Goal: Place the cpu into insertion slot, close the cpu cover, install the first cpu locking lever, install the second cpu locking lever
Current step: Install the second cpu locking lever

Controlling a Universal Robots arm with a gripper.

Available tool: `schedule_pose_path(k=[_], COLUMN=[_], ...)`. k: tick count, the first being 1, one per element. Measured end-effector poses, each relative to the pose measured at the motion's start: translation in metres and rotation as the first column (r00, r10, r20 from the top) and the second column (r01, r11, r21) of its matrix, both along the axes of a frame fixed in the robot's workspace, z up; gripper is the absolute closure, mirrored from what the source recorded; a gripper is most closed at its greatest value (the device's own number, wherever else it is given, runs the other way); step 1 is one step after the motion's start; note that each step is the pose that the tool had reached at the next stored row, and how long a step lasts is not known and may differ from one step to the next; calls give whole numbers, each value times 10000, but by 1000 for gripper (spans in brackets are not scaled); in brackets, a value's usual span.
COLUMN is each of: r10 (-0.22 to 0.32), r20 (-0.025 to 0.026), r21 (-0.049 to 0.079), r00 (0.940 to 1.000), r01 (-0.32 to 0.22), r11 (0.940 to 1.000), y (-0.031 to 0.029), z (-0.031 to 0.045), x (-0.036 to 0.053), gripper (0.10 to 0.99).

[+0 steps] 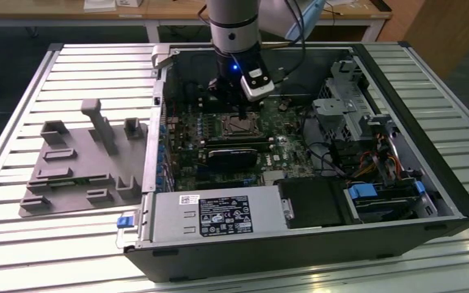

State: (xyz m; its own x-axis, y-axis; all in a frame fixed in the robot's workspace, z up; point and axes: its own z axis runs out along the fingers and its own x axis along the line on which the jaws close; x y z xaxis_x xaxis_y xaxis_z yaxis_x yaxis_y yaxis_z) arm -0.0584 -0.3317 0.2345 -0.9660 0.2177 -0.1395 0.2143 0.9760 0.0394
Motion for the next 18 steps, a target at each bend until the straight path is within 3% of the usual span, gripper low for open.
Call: schedule_pose_path(k=[18], r10=[-31], r20=[0], r21=[-159], r00=[10000], r01=[31], r11=[9999], y=[-189], z=[0], x=[0], gripper=[984])
